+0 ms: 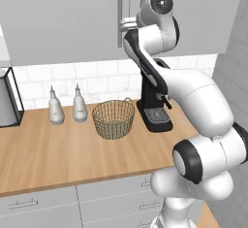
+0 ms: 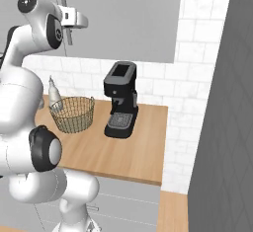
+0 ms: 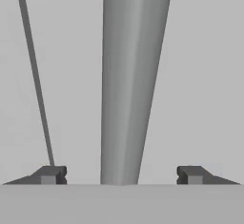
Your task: Open the cabinet, pick up the bread from the cabinet and place it in the basket. Then move the basket to the dining counter.
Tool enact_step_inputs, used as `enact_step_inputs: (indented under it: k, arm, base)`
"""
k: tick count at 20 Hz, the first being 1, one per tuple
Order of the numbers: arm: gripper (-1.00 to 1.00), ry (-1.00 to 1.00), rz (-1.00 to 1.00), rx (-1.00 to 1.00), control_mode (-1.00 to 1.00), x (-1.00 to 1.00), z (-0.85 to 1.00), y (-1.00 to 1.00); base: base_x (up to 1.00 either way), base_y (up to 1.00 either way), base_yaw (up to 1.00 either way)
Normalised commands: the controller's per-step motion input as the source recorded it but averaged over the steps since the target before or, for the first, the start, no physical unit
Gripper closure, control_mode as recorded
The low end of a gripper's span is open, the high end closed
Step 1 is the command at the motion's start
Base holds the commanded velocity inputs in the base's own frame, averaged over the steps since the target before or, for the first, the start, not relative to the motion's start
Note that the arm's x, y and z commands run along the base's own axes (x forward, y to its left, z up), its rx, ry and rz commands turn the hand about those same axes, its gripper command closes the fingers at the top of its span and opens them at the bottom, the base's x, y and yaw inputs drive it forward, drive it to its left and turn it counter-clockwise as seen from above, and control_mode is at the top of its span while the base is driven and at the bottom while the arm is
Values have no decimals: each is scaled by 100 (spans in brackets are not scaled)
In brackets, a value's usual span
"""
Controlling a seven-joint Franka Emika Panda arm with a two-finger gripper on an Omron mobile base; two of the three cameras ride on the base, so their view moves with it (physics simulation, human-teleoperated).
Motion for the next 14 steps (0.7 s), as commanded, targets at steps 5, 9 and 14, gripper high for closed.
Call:
enact_step_inputs:
  k: [5,9,14]
  arm:
    - [100,0,-2,0,-100,27,-15,1]
    - [100,2,-8,0,-100,35,-7,0]
    - [100,5,-8,0,-100,20,-16,-42]
  base:
    - [0,0,0]
    - [0,0,0]
    - [0,0,0]
